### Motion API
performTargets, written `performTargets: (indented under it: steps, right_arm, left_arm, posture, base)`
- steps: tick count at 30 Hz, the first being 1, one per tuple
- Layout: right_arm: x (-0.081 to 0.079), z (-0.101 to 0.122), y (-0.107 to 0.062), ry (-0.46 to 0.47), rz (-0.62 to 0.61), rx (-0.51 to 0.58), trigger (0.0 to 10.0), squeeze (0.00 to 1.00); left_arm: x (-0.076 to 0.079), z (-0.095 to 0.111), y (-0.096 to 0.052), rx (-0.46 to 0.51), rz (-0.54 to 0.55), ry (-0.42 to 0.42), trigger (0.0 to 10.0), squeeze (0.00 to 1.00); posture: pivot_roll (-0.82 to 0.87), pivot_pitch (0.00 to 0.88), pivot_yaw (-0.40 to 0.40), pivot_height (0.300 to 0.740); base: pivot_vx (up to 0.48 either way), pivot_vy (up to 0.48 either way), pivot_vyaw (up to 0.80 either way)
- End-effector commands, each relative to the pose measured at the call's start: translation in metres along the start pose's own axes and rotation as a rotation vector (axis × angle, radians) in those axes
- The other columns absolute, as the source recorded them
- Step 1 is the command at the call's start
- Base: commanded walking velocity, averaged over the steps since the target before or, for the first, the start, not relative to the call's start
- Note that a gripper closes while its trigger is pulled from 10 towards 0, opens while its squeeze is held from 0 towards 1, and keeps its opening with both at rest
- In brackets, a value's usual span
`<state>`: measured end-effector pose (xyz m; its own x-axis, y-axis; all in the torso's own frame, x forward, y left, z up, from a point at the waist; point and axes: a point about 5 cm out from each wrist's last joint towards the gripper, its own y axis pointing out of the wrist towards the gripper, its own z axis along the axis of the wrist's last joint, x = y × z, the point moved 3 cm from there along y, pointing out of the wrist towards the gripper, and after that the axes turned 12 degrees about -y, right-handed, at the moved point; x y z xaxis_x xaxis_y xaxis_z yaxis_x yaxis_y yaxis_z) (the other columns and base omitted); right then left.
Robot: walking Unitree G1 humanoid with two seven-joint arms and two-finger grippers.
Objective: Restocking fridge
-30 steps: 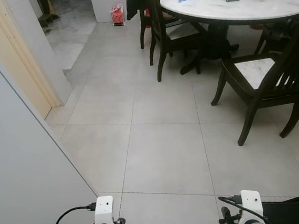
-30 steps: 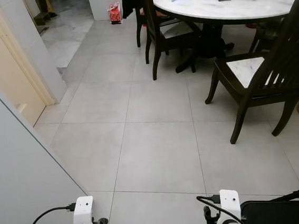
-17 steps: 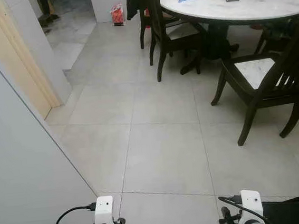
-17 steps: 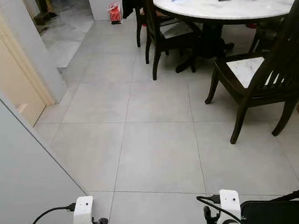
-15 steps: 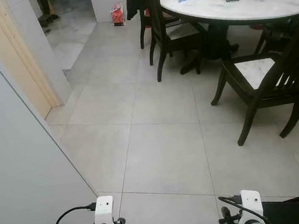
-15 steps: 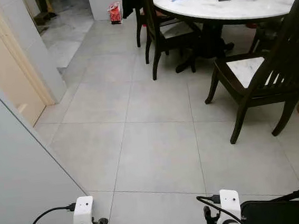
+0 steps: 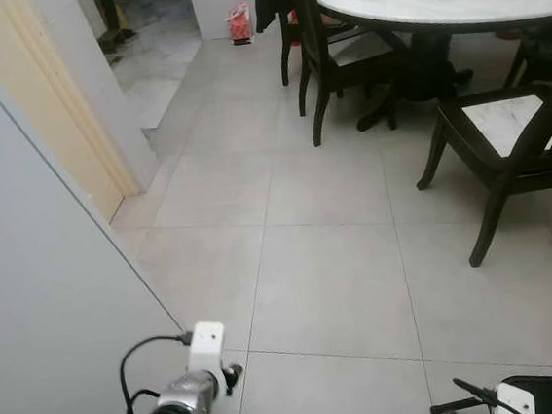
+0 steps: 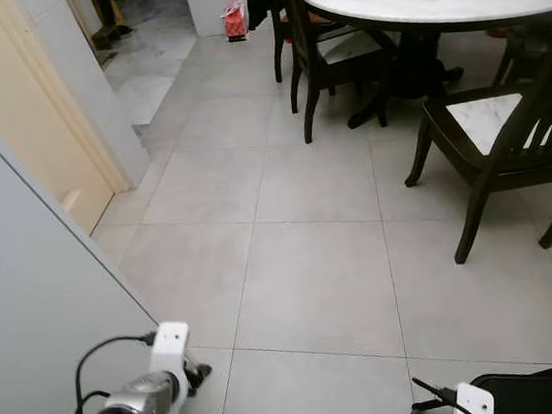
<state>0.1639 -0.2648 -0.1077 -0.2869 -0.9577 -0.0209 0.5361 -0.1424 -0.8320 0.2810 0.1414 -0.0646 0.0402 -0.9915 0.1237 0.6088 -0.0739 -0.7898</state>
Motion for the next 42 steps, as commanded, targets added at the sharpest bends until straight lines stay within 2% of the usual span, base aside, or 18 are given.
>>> performTargets:
  steps: [1,5,7,10,13,19,23,24,25,26,27,29,31,36,37,38,39,42]
  right_arm:
    - [0.0,-0.005,-0.001,0.008,0.005,-0.017,10.0,0.0]
    - [0.001,-0.005,-0.001,-0.017,-0.005,-0.013,10.0,0.0]
    - [0.002,-0.004,-0.001,-0.084,0.007,-0.017,10.0,0.0]
    - [0.003,-0.005,-0.002,-0.119,0.01,-0.017,10.0,0.0]
    - [0.007,-0.004,-0.003,-0.199,0.028,0.0,10.0,0.0]
    - [0.013,-0.009,-0.006,-0.264,0.004,0.0,10.0,0.0]
    - [0.015,-0.011,-0.007,-0.265,-0.01,0.0,10.0,0.0]
    - [0.016,-0.015,-0.009,-0.204,-0.027,0.033,10.0,0.0]
    - [0.018,-0.02,-0.013,-0.115,-0.06,0.098,10.0,0.0]
    - [0.018,-0.02,-0.013,-0.115,-0.06,0.098,10.0,0.0]
    - [0.019,-0.023,-0.015,-0.059,-0.072,0.136,10.0,0.0]
    - [0.001,0.034,-0.003,-0.071,-0.057,0.26,10.0,0.0]
    - [-0.011,0.095,-0.003,-0.121,-0.068,0.421,10.0,0.0]
    - [-0.015,0.122,-0.013,-0.106,-0.069,0.587,10.0,0.0]
    - [-0.02,0.135,-0.019,-0.136,-0.054,0.672,10.0,0.0]
    - [-0.023,0.139,-0.021,-0.147,-0.047,0.696,10.0,0.0]
    - [-0.024,0.14,-0.022,-0.152,-0.042,0.71,10.0,0.0]
    - [-0.031,0.151,-0.028,-0.186,-0.014,0.781,10.0,0.0]
  left_arm:
    - [-0.009,-0.003,-0.001,-0.015,0.022,0.012,10.0,0.0]
    - [-0.009,-0.005,-0.001,-0.016,0.029,-0.004,10.0,0.0]
    - [-0.01,-0.007,-0.001,-0.019,0.048,-0.031,10.0,0.0]
    - [-0.012,-0.01,-0.001,-0.025,0.071,-0.051,10.0,0.0]
    - [-0.011,-0.015,-0.001,-0.037,0.083,-0.071,10.0,0.0]
    - [-0.015,-0.024,-0.002,-0.044,0.136,-0.095,10.0,0.0]
    - [-0.017,-0.025,-0.002,-0.036,0.153,-0.103,10.0,0.0]
    - [-0.018,-0.028,-0.002,-0.012,0.157,-0.147,10.0,0.0]
    - [-0.02,-0.032,-0.004,0.055,0.159,-0.225,10.0,0.0]
    - [-0.02,-0.032,-0.004,0.055,0.159,-0.225,10.0,0.0]
    - [-0.022,-0.032,-0.005,0.098,0.156,-0.224,10.0,0.0]
    - [-0.023,-0.033,-0.006,0.123,0.152,-0.199,10.0,0.0]
    - [-0.023,-0.032,-0.007,0.161,0.131,-0.158,10.0,0.0]
    - [-0.025,-0.033,-0.01,0.208,0.104,-0.144,10.0,0.0]
    - [-0.06,0.01,-0.028,0.478,0.09,-0.073,10.0,0.0]
    - [-0.068,0.025,-0.037,0.57,0.083,-0.03,10.0,0.0]
    - [-0.071,0.034,-0.042,0.62,0.078,-0.004,10.0,0.0]
    - [-0.064,0.05,-0.051,0.712,0.033,0.016,10.0,0.0]
  posture:
    - [-0.1,0.0,0.096,0.74]
    - [-0.1,0.0,0.093,0.74]
    - [-0.1,0.0,0.084,0.74]
    - [-0.09,0.0,0.076,0.74]
    - [-0.07,0.065,0.047,0.74]
    - [-0.05,0.082,0.028,0.74]
    - [-0.05,0.082,0.028,0.74]
    - [-0.06,0.084,0.038,0.74]
    - [-0.06,0.082,0.048,0.74]
    - [-0.06,0.082,0.048,0.74]
    - [-0.06,0.079,0.06,0.74]
    - [-0.06,0.073,0.069,0.74]
    - [-0.06,0.068,0.084,0.74]
    - [-0.07,0.06,0.103,0.74]
    - [-0.08,0.056,0.118,0.74]
    - [-0.09,0.056,0.123,0.74]
    - [-0.09,0.057,0.123,0.74]
    - [-0.1,0.055,0.13,0.74]
  base:
    - [0.0,0.0,0.0]
    - [0.0,0.0,0.0]
    - [0.0,0.0,0.0]
    - [0.0,0.0,0.0]
    - [0.0,0.0,0.0]
    - [0.0,0.0,0.0]
    - [0.0,0.0,0.0]
    - [0.0,0.0,0.0]
    - [0.0,0.0,0.0]
    - [0.0,0.0,0.0]
    - [0.0,0.0,0.0]
    - [0.0,0.0,0.0]
    - [0.0,0.0,0.0]
    - [0.0,0.0,0.0]
    - [0.0,0.0,0.0]
    - [0.0,0.0,0.0]
    - [0.0,0.0,0.0]
    - [0.0,0.0,0.0]
